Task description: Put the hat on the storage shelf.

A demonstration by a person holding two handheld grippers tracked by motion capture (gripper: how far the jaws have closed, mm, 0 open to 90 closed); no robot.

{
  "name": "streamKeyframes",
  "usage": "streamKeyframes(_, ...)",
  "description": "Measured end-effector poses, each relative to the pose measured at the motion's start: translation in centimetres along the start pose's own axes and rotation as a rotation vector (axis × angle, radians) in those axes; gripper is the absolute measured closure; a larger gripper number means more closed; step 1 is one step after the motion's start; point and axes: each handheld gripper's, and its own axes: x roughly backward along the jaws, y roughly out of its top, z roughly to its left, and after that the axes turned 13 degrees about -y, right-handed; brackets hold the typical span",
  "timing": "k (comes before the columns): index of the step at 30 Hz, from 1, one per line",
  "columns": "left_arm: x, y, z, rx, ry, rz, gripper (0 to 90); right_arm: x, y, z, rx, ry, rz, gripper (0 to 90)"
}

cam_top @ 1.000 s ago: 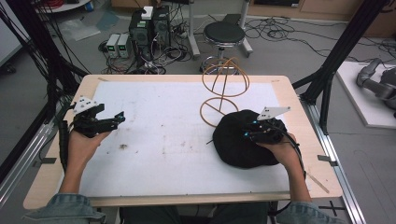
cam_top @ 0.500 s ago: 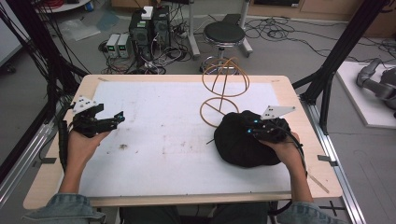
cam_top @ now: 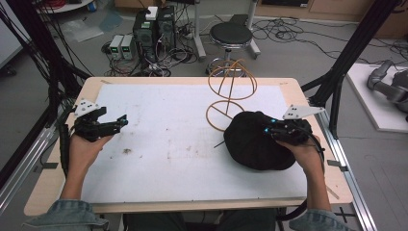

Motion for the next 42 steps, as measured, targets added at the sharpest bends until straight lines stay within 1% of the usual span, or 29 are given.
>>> streamKeyframes(2,0.0,0.0,0.0,0.001,-0.001,-0.002,16.6,0.5,0.1,-0.3,0.0,-0.006,-0.011,78.7)
streamKeyframes(3,0.0,0.0,0.0,0.003,0.0,-0.002,16.7,1.1,0.2,-0.5,-0.005,-0.008,-0.022,78.8)
streamKeyframes(4,0.1,0.0,0.0,0.003,0.001,-0.003,16.7,1.1,0.2,-0.5,-0.005,-0.008,-0.022,78.8)
streamKeyframes(5,0.1,0.0,0.0,0.003,0.0,-0.004,16.7,1.4,0.2,-0.6,-0.013,-0.011,-0.025,78.9)
streamKeyframes(6,0.1,0.0,0.1,0.003,0.002,-0.004,16.6,1.7,0.2,-0.9,-0.01,-0.015,-0.037,78.9)
streamKeyframes(12,0.2,0.1,0.2,0.002,0.001,-0.007,16.7,3.2,0.3,-1.6,-0.048,-0.024,-0.081,79.5)
streamKeyframes(19,0.4,0.1,0.2,0.005,0.003,-0.011,16.6,4.4,0.5,-1.8,-0.058,-0.05,-0.113,79.9)
streamKeyframes(29,1.0,0.5,0.4,0.005,0.007,-0.032,16.6,6.1,0.8,-2.3,-0.112,-0.088,-0.149,81.5)
streamKeyframes(31,1.2,0.6,0.4,0.008,0.008,-0.037,16.6,6.5,0.9,-2.5,-0.13,-0.086,-0.162,81.5)
streamKeyframes(39,1.7,0.8,0.5,0.01,0.012,-0.055,16.6,8.6,1.6,-2.8,-0.162,-0.092,-0.226,81.4)
streamKeyframes(42,1.8,0.9,0.6,0.013,0.016,-0.059,16.6,9.1,2.1,-3.1,-0.189,-0.083,-0.253,81.4)
